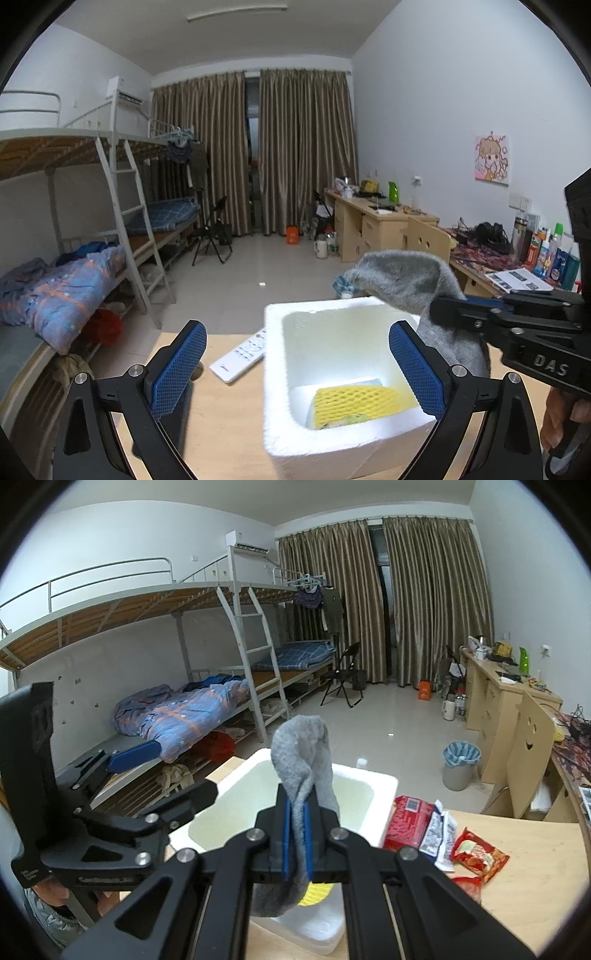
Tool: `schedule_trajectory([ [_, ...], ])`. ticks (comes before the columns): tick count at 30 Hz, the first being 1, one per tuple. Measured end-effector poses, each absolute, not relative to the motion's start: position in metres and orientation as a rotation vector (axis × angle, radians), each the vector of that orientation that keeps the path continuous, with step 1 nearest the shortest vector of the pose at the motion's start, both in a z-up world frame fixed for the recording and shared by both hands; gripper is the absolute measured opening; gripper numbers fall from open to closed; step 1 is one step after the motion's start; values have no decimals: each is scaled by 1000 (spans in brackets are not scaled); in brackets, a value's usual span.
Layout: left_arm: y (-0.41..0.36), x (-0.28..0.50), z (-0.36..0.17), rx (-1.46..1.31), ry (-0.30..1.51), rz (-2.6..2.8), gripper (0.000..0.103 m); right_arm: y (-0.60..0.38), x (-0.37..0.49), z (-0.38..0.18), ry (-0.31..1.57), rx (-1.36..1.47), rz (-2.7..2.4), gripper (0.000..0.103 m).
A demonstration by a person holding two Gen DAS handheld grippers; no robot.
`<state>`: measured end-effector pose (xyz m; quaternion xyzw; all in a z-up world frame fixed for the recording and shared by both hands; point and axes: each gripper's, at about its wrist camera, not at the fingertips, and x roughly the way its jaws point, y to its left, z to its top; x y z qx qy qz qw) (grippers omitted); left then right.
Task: Organize soft objects
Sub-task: 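Lower the grey sock into the foam box and open the right gripper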
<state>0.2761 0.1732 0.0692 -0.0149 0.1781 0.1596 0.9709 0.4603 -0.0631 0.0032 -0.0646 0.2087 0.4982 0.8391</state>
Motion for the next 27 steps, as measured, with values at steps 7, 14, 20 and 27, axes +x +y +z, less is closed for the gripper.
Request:
schedule_trajectory([
  [7,191,253,60,-65,301,348,102,-48,458,-7,448,-156,1068,9],
  [14,196,243,57,-82,279,354,102,-43,467,-12,467,-151,1072,9],
  [20,203,238,53,-112,266,366,102,-49,467,-10,441,-112,1090,72],
  [27,202,232,52,-114,249,364,102,-54,466,-5,424,-104,1056,78],
])
